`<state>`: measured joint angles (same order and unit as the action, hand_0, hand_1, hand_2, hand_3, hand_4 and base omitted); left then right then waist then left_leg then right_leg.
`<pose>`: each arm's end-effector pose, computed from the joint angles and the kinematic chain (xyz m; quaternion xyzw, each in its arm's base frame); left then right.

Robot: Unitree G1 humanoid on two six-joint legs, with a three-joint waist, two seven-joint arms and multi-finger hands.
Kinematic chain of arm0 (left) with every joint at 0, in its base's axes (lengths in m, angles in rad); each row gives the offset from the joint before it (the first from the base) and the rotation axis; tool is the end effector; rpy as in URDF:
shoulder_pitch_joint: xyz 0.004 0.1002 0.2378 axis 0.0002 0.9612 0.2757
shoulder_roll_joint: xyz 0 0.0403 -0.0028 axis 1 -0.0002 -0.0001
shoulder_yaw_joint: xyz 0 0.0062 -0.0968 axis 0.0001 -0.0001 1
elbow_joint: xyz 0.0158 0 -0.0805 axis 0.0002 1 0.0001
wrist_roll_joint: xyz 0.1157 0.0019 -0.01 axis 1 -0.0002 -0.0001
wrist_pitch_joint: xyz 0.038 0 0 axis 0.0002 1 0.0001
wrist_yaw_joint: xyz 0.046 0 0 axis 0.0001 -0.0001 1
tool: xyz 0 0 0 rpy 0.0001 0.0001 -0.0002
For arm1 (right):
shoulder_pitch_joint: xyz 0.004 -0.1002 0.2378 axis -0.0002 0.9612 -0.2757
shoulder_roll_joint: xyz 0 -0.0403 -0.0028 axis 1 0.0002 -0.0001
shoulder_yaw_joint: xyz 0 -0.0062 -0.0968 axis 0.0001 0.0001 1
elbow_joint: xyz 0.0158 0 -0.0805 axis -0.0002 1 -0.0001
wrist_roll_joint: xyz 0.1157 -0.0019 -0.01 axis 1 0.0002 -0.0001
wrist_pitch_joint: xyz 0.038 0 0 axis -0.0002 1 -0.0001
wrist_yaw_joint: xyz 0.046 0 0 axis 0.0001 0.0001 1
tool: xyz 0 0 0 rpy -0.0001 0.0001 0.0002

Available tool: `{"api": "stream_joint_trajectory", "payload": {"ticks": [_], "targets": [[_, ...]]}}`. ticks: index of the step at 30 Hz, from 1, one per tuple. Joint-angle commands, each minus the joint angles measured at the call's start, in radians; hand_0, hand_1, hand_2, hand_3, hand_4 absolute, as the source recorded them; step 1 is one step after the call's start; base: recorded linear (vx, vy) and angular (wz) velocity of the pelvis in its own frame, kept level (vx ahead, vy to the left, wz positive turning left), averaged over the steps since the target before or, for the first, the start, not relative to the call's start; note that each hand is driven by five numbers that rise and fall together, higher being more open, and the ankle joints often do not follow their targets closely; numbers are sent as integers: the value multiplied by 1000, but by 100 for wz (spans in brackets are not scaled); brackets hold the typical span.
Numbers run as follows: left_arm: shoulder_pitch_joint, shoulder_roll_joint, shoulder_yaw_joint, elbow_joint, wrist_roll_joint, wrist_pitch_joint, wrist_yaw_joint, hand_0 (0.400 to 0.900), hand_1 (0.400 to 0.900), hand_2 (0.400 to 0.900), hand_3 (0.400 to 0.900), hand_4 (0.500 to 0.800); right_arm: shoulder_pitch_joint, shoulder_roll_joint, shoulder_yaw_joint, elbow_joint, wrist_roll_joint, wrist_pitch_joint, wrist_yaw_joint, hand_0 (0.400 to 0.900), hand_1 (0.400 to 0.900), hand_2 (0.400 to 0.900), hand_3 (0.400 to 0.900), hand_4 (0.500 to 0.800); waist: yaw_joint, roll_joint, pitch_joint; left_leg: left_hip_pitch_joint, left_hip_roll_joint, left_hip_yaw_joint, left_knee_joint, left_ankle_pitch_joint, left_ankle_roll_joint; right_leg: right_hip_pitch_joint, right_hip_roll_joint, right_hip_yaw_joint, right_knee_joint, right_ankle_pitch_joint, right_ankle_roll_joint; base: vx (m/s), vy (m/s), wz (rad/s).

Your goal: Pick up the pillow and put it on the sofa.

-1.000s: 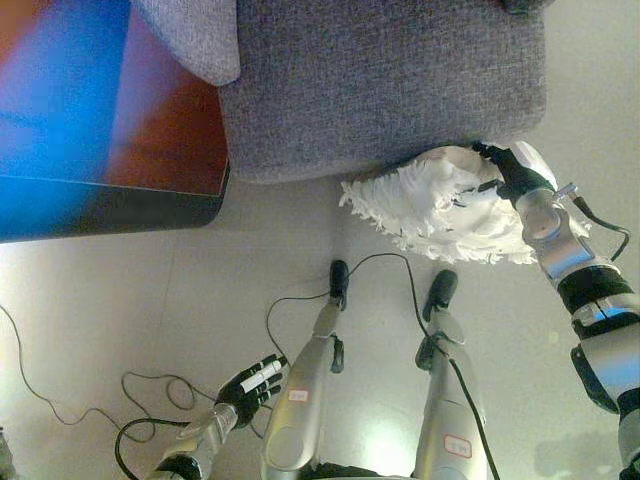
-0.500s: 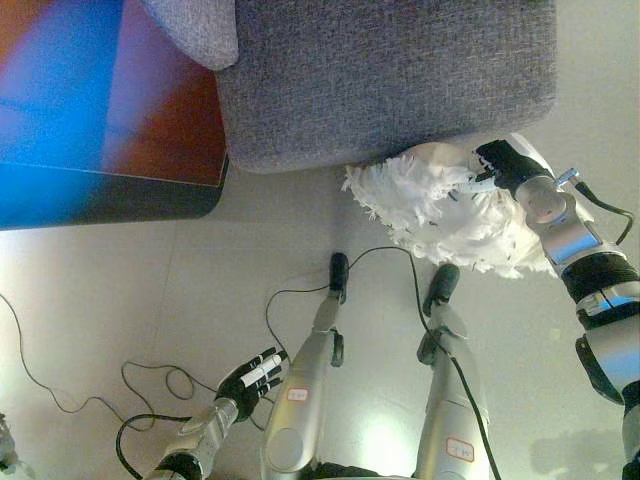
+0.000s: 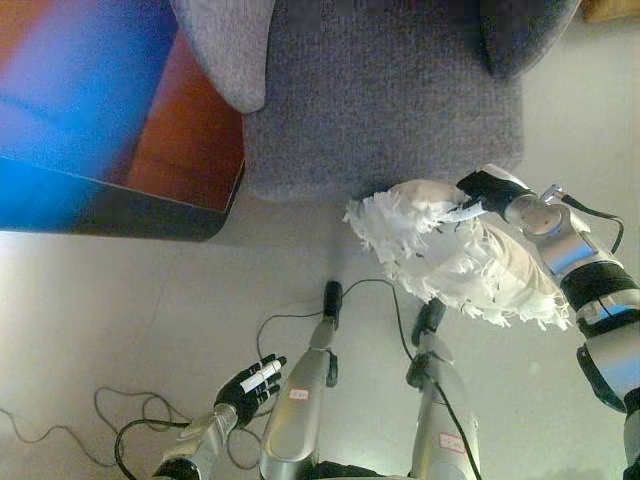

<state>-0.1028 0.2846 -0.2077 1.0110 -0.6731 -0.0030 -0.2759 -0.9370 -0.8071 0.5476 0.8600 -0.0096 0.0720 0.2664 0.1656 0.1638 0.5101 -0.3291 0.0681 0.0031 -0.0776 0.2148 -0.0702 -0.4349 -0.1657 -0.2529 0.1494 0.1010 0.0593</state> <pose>0.1524 0.2210 -0.0940 -0.1761 0.4060 -0.0001 0.8967 0.3448 -0.2766 0.1791 -0.4769 0.1256 0.0600 0.8679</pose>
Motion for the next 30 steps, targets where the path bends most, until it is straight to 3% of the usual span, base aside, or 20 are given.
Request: {"api": "stream_joint_trajectory", "payload": {"ticks": [1, 12, 20, 30], "targets": [[96, 99, 16, 66, 41, 21, -1, 900, 900, 900, 900, 800, -121, -86, 6, -184, 121, -115, 52, 400, 400, 400, 400, 500, 13, -82, -28, 60, -40, 9, 18, -88, -13, 146, 31, -74, -31, -92, 22, 116, -27, 6], [154, 100, 85, 171, 149, 64, 3, 900, 900, 900, 900, 800, 9, -109, -81, -260, 197, -109, 243, 400, 400, 400, 400, 500, 8, -174, -231, 230, -35, 16, -10, -129, -17, 398, 46, -96, -178, -63, 38, 165, -3, 7], [194, 83, 118, 237, 209, 94, 2, 900, 900, 900, 900, 800, -21, -125, -97, -264, 291, -46, 415, 400, 400, 400, 400, 500, 15, -227, -352, 320, -40, 24, -10, -163, -15, 495, 49, -94, -237, -45, 48, 163, 40, 3], [209, 80, 127, 297, 255, 102, 9, 900, 900, 900, 900, 800, -252, -111, -28, -77, 404, 15, 454, 400, 400, 400, 400, 500, 58, -280, -395, 366, -42, 12, -10, -181, -13, 548, 53, -106, -237, -53, 52, 84, 32, 8]]}}
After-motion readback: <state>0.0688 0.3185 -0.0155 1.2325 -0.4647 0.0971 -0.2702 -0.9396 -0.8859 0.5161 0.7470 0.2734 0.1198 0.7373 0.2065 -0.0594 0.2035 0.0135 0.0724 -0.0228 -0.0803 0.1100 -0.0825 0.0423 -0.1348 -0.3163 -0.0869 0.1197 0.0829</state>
